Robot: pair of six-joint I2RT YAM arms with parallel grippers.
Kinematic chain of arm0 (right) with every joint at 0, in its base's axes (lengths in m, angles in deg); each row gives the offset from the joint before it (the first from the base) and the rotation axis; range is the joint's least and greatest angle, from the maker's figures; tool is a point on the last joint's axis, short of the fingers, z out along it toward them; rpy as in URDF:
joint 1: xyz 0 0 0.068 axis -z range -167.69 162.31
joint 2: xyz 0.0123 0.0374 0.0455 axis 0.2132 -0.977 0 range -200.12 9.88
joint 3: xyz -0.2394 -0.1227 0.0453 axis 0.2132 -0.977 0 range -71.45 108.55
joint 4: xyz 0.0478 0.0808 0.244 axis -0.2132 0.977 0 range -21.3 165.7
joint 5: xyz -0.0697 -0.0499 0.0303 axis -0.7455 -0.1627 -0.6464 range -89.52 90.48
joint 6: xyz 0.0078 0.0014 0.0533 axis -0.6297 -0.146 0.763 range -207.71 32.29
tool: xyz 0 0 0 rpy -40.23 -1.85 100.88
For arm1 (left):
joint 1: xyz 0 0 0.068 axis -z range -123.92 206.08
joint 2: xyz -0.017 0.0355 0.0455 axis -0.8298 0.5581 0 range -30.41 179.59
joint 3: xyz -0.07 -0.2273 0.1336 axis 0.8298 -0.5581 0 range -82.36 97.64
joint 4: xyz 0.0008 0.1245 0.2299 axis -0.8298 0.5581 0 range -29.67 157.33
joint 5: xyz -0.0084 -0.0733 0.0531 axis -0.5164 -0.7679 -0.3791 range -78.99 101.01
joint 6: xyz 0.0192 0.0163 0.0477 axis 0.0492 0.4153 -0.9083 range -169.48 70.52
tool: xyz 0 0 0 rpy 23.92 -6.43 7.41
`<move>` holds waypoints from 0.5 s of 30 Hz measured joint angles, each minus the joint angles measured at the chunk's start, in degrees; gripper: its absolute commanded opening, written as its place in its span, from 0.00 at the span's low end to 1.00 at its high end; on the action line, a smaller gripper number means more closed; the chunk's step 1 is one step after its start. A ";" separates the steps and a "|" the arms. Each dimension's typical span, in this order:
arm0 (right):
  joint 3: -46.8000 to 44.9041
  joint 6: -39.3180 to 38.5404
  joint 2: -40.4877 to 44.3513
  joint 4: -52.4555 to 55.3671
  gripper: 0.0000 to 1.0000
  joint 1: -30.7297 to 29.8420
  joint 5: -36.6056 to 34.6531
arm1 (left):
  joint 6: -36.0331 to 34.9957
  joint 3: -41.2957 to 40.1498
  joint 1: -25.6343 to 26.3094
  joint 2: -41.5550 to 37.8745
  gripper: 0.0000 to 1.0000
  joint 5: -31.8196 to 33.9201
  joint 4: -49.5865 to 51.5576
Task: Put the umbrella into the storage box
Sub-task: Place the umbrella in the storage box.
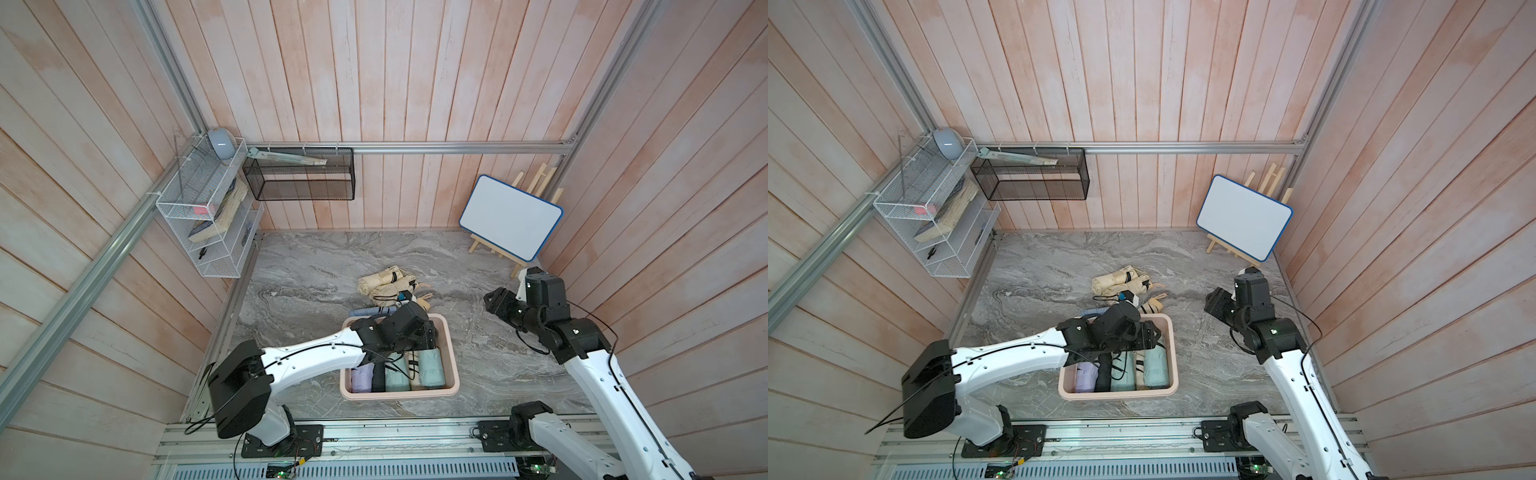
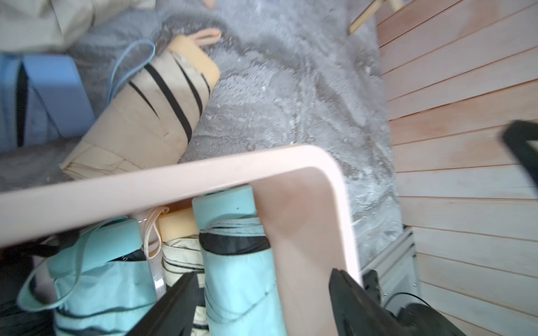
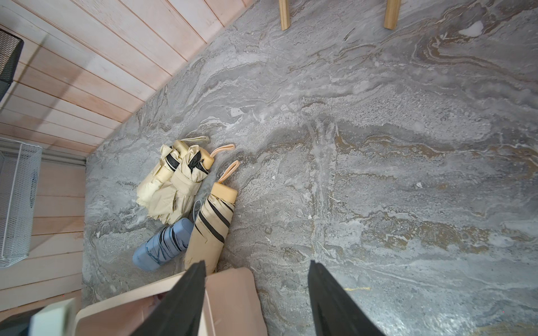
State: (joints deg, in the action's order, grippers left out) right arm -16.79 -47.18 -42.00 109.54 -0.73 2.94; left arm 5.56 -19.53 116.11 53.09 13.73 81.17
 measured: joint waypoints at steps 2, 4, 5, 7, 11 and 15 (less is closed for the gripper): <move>0.17 0.00 -1.38 -0.55 0.61 0.00 0.42 | -0.02 0.02 -0.90 -5.31 0.78 -0.33 1.79; 0.68 0.24 -3.61 -1.44 0.60 -0.24 0.70 | -0.13 0.11 -2.45 -9.88 0.77 -0.37 3.67; 1.09 0.46 -5.05 -2.10 0.60 -0.59 0.85 | -0.52 0.24 -4.02 -12.26 0.76 -0.55 4.98; 1.90 1.38 -8.07 -3.76 0.60 -1.99 1.07 | -1.68 0.76 -7.61 -15.21 0.76 -1.03 7.58; 3.56 3.39 -14.91 -8.22 0.61 -6.45 1.40 | -5.79 2.36 -16.79 -17.99 0.76 -2.38 14.73; 7.02 4.94 -23.23 -12.33 0.62 -10.34 1.51 | -10.32 2.54 -24.87 -19.06 0.76 -3.65 20.79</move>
State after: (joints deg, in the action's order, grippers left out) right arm -9.78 -42.24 -65.23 97.21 -11.07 4.45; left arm -4.75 -17.00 91.24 34.03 10.08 101.96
